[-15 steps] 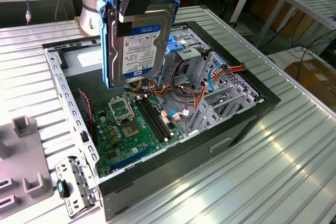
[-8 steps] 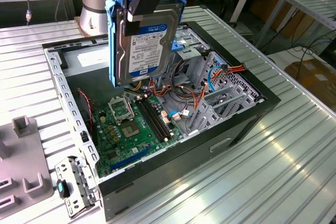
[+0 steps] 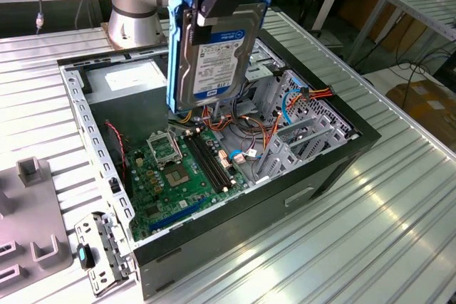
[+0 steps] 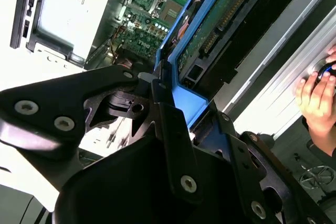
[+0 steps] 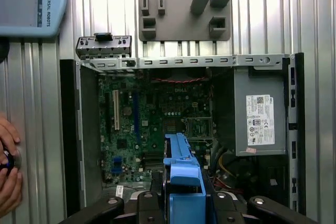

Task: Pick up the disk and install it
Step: 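Insert the disk into the insertion slot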

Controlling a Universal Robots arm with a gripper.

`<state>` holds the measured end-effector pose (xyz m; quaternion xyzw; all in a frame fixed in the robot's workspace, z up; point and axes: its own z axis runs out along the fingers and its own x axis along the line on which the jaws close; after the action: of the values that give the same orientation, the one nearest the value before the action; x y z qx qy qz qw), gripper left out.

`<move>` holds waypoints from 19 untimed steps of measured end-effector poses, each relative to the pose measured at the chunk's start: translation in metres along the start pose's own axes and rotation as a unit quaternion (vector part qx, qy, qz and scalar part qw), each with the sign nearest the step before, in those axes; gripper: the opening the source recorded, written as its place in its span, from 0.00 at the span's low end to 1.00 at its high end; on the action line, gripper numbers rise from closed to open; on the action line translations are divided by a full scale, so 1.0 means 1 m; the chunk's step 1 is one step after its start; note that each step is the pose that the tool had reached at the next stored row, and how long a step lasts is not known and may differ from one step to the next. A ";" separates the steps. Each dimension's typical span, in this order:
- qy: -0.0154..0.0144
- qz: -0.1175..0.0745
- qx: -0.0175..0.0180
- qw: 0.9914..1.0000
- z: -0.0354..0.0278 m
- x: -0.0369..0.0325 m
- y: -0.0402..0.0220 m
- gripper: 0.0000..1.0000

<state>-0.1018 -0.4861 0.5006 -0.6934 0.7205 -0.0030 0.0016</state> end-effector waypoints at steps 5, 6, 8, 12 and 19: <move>0.000 0.000 0.000 1.000 0.0001 -0.0008 -0.0211 0.37; 0.000 0.000 0.000 1.000 0.0001 -0.0010 -0.0244 0.37; 0.000 0.000 0.000 1.000 0.0002 -0.0013 -0.0332 0.37; 0.000 0.000 0.000 1.000 0.0003 -0.0017 -0.0453 0.37; 0.002 0.000 -0.004 1.000 0.0007 0.0136 -0.0495 0.37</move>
<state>-0.0529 -0.5016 0.5002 -0.6934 0.7206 -0.0014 -0.0020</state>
